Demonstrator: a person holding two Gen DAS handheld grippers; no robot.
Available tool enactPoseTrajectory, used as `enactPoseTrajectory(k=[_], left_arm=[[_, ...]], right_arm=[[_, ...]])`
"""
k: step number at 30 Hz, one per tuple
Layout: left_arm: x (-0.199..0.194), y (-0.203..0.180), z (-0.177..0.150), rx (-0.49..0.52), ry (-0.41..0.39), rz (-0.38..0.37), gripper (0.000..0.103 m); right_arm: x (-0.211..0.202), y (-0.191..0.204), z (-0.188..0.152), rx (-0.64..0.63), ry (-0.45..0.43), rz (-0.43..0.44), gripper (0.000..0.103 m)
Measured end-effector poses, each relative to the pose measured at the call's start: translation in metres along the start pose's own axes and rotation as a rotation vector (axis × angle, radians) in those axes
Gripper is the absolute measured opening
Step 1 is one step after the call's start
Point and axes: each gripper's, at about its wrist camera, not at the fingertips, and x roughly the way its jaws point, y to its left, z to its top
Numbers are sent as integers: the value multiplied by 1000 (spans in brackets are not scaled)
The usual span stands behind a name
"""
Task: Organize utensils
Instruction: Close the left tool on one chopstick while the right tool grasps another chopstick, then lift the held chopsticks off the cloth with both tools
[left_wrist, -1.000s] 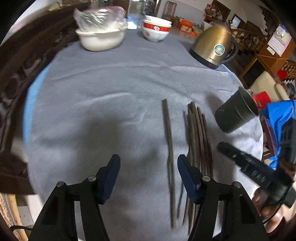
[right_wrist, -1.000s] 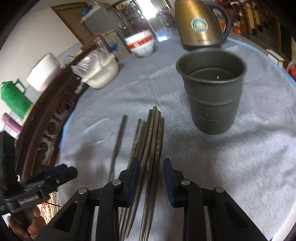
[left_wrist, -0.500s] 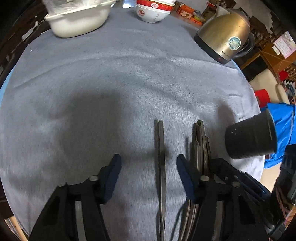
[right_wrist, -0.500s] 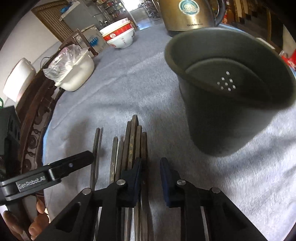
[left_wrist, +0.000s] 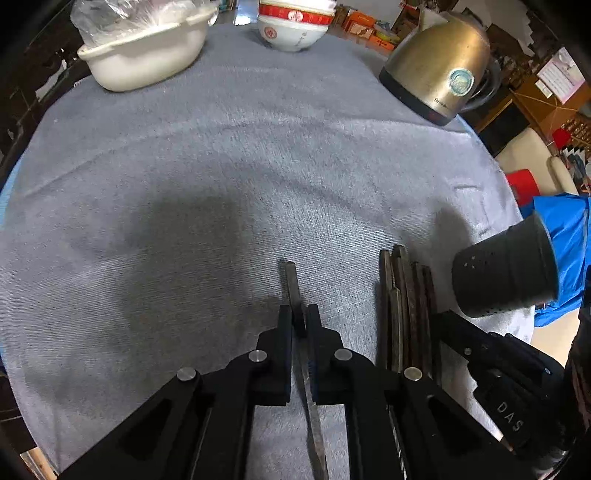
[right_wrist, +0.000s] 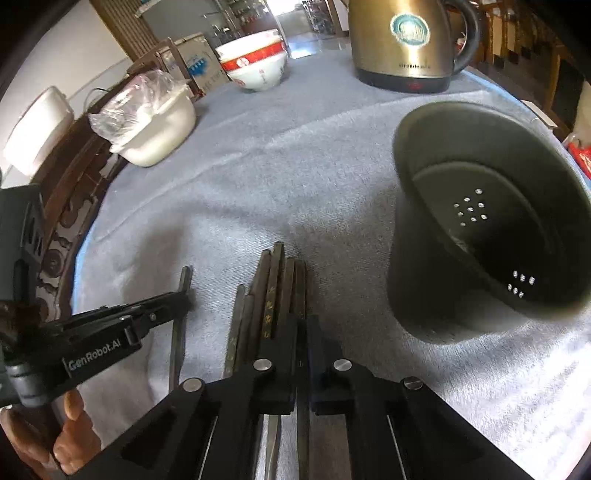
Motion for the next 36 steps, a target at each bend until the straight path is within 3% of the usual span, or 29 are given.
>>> enactPoseTrajectory(k=[12, 16, 25, 28, 32, 36], left_arm=[[-53, 6, -27, 6, -96, -32, 7], [-58, 4, -31, 12, -104, -46, 7], [-66, -3, -42, 19, -115, -89, 6], [-69, -7, -43, 28, -122, -106, 6], [-73, -7, -43, 39, -130, -95, 6], [-59, 13, -37, -29, -75, -69, 6]], right_arm=[[-43, -36, -18, 68, -63, 111, 4], [-37, -39, -14, 107, -19, 130, 9], [-3, -20, -11, 40, 16, -41, 9], [4, -19, -6, 41, 33, -54, 11], [9, -12, -3, 14, 47, -83, 21], [13, -4, 1, -29, 52, -112, 22]])
